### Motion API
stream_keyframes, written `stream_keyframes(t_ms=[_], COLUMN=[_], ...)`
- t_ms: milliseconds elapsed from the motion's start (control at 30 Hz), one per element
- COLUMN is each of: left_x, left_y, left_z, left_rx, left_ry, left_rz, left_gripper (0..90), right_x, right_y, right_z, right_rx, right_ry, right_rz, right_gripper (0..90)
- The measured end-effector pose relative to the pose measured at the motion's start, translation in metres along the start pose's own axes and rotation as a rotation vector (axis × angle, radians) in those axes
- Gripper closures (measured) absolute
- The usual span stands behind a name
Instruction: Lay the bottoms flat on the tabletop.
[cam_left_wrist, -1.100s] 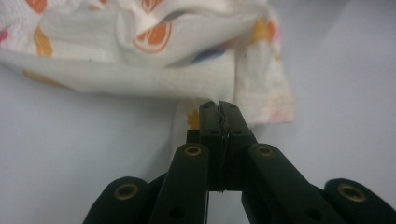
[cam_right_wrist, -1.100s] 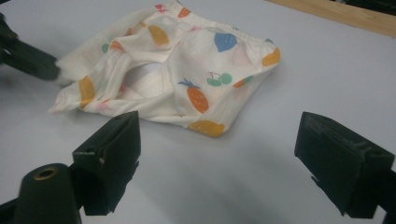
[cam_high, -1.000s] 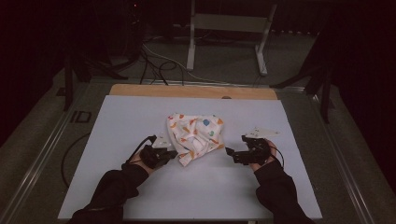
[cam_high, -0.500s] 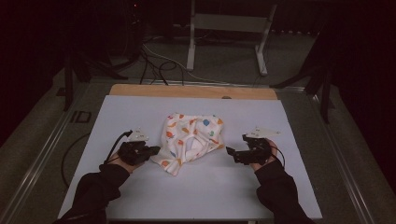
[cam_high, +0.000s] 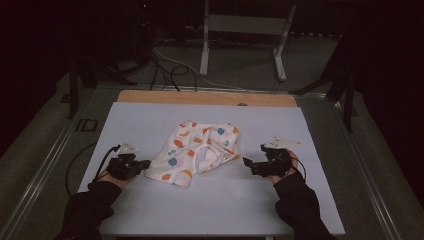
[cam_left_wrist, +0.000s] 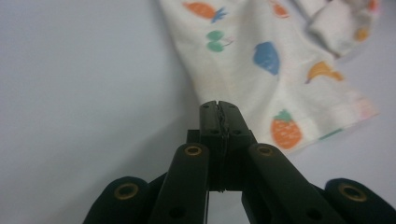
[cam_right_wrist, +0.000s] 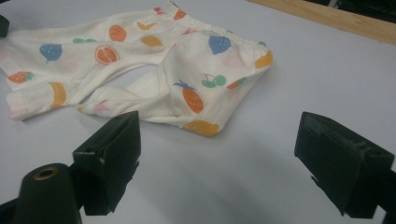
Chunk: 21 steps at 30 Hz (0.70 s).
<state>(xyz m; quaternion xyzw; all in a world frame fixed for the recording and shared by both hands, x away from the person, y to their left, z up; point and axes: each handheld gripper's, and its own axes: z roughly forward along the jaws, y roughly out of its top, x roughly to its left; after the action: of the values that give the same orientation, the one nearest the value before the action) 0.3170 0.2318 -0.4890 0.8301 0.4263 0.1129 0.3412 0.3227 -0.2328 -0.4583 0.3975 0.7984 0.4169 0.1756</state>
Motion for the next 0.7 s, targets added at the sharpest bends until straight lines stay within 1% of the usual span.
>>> stream_keyframes(t_ms=[67, 167, 200, 233, 267, 300, 333, 433, 467, 533, 567, 600, 633, 700], left_x=[0.006, 0.011, 0.011, 0.013, 0.013, 0.013, 0.013, 0.01, 0.007, 0.002, -0.002, -0.008, -0.014, -0.025], left_y=[-0.005, -0.011, -0.011, -0.014, -0.015, -0.016, -0.016, -0.015, -0.014, -0.012, -0.011, -0.009, -0.007, -0.003], left_z=[0.005, 0.008, 0.008, 0.007, 0.007, 0.005, 0.004, 0.0, -0.001, -0.004, -0.005, -0.007, -0.008, -0.008], left_rx=[0.019, 0.026, 0.026, 0.007, -0.001, -0.02, -0.035, -0.071, -0.091, -0.11, -0.12, -0.135, -0.148, -0.149], left_ry=[0.018, 0.013, 0.013, 0.018, 0.017, 0.006, 0.0, -0.018, -0.032, -0.048, -0.063, -0.076, -0.1, -0.127], left_rz=[-0.006, -0.025, -0.025, -0.025, -0.026, -0.024, -0.024, -0.019, -0.01, 0.01, 0.017, 0.036, 0.051, 0.083], left_gripper=[90.0, 89.0, 80.9, 80.9, 64.5, 60.0, 51.4, 33.4, 28.7, 18.0, 16.0, 16.0, 15.9, 14.6], right_x=[0.001, 0.002, 0.002, 0.002, 0.002, 0.002, 0.003, 0.005, 0.005, 0.007, 0.008, 0.009, 0.009, 0.01], right_y=[-0.001, -0.002, -0.002, -0.002, -0.003, -0.003, -0.003, -0.005, -0.006, -0.007, -0.008, -0.008, -0.009, -0.009], right_z=[0.001, 0.001, 0.001, 0.001, 0.0, 0.0, -0.001, -0.002, -0.002, -0.003, -0.004, -0.004, -0.005, -0.005], right_rx=[0.0, 0.001, 0.001, -0.003, -0.004, -0.004, -0.009, -0.014, -0.019, -0.019, -0.022, -0.022, -0.023, -0.025], right_ry=[0.0, 0.0, 0.0, 0.001, 0.001, 0.001, 0.002, 0.005, 0.008, 0.011, 0.014, 0.016, 0.014, 0.017], right_rz=[-0.002, -0.009, -0.009, -0.007, -0.006, -0.008, -0.01, -0.011, -0.008, -0.017, -0.016, -0.017, -0.018, -0.024], right_gripper=[14.7, 14.6, 14.6, 14.6, 14.5, 14.5, 14.5, 14.5, 14.4, 14.4, 14.4, 14.3, 14.4, 14.4])
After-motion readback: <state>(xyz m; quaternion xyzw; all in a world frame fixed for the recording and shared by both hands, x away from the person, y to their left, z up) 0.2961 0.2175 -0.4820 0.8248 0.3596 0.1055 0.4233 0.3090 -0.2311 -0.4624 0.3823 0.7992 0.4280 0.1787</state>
